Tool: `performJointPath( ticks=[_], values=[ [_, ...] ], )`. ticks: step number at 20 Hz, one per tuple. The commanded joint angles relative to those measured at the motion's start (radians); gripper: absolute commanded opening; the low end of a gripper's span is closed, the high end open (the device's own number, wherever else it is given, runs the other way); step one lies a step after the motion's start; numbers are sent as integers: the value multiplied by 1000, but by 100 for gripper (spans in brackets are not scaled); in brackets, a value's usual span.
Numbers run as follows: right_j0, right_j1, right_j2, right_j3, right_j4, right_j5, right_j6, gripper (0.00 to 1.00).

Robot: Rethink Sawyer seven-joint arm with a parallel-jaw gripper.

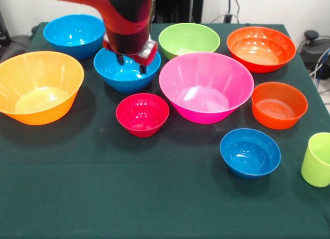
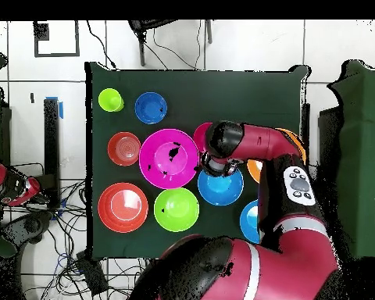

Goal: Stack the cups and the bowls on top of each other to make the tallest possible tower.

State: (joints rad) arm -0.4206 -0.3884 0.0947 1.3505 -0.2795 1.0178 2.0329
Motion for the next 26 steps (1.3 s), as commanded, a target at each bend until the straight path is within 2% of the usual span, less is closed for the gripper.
performJointPath(
  ticks=[1, 12, 17, 26],
  values=[
    [-10, 79, 106, 7, -36, -111, -107, 100],
    [-5, 130, 75, -16, -55, -78, -104, 100],
    [-12, 146, 73, -13, -58, -101, -103, 100],
    [1, 75, 100, 2, -10, -29, -104, 100]
  ],
)
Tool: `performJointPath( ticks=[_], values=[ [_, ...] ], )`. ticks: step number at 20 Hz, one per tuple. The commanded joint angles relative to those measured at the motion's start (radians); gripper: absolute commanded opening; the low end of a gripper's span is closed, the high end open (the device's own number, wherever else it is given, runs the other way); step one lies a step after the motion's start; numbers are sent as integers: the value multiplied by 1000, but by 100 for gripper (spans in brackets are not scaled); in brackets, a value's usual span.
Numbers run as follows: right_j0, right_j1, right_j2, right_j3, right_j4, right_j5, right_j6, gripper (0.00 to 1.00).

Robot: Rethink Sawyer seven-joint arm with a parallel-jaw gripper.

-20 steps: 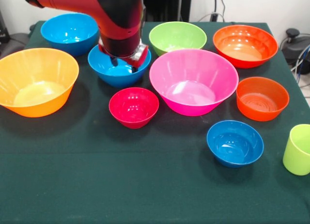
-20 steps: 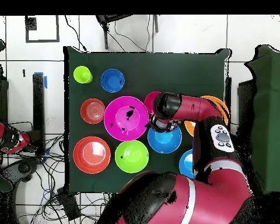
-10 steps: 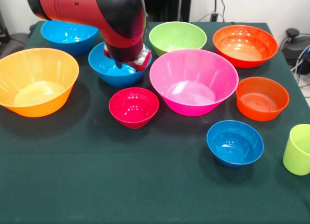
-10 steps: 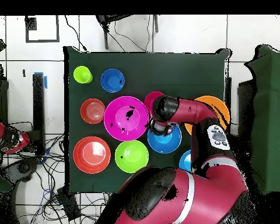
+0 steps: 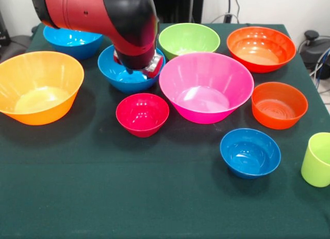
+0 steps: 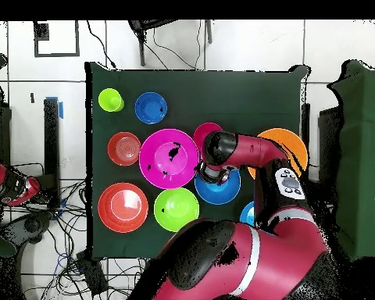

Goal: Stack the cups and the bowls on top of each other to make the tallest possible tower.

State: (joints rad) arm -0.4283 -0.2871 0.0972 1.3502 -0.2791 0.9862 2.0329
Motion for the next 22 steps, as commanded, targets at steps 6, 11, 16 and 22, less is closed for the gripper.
performJointPath(
  ticks=[6, 11, 16, 22],
  values=[
    [-1, -56, 106, 15, 6, 37, -113, 100],
    [-2, -92, 105, 41, 9, 49, -113, 100],
    [18, -121, 80, 38, -37, 84, -145, 100],
    [30, -122, 47, 9, -117, 128, -212, 100]
  ],
)
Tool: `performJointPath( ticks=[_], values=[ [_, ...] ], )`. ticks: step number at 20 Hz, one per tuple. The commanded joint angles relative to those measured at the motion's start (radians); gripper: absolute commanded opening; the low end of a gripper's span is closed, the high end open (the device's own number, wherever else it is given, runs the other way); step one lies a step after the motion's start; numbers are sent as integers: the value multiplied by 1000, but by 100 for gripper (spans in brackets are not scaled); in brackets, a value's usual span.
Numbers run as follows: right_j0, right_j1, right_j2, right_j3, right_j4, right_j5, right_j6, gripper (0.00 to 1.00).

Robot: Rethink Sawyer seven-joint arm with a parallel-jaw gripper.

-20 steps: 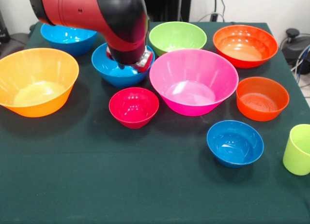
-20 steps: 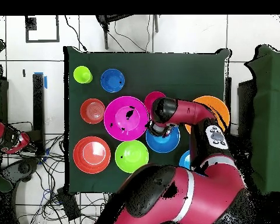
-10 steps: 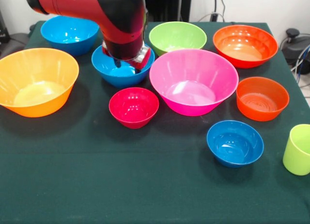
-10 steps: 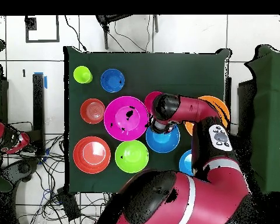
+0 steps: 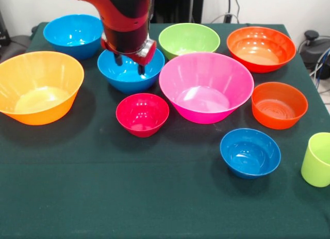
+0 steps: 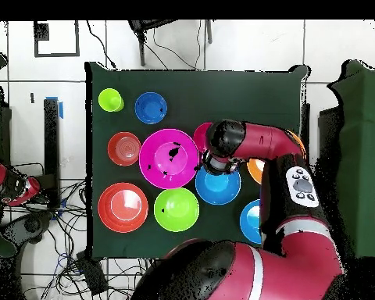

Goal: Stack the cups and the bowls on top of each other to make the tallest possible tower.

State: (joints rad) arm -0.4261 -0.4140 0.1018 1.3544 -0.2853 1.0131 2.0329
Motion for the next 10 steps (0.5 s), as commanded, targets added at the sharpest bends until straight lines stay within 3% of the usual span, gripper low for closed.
performJointPath(
  ticks=[1, 4, 10],
  values=[
    [28, 5, 42, 6, -117, 100, -215, 100],
    [-17, 27, 35, -35, -135, 111, -241, 100],
    [-65, 20, 54, 29, -156, 44, -250, 100]
  ],
)
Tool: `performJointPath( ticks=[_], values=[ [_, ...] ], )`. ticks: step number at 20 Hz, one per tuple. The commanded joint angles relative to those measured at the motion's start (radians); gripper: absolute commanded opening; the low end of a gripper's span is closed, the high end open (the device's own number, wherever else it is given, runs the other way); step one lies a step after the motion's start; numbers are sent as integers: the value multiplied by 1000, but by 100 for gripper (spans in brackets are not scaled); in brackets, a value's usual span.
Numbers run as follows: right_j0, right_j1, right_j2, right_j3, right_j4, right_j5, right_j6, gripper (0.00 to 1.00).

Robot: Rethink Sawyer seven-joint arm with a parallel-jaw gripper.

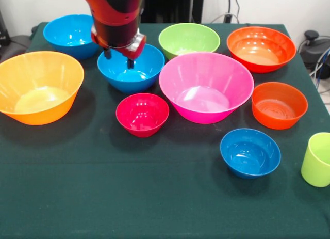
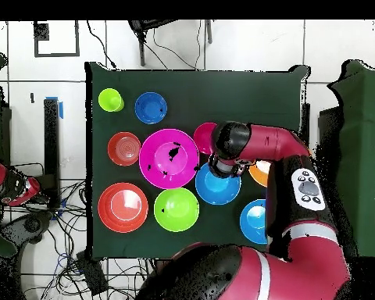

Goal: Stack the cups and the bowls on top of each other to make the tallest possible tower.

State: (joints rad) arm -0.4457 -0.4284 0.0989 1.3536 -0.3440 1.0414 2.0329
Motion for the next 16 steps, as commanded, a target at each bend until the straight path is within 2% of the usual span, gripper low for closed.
performJointPath(
  ticks=[1, 5, 12, 16],
  values=[
    [-52, 39, 62, 36, -103, 0, -254, 100],
    [-71, 59, 86, 14, -113, 7, -279, 100],
    [-84, 75, 112, 7, -120, 1, -263, 100],
    [-107, 94, 139, 26, -91, -45, -239, 100]
  ],
)
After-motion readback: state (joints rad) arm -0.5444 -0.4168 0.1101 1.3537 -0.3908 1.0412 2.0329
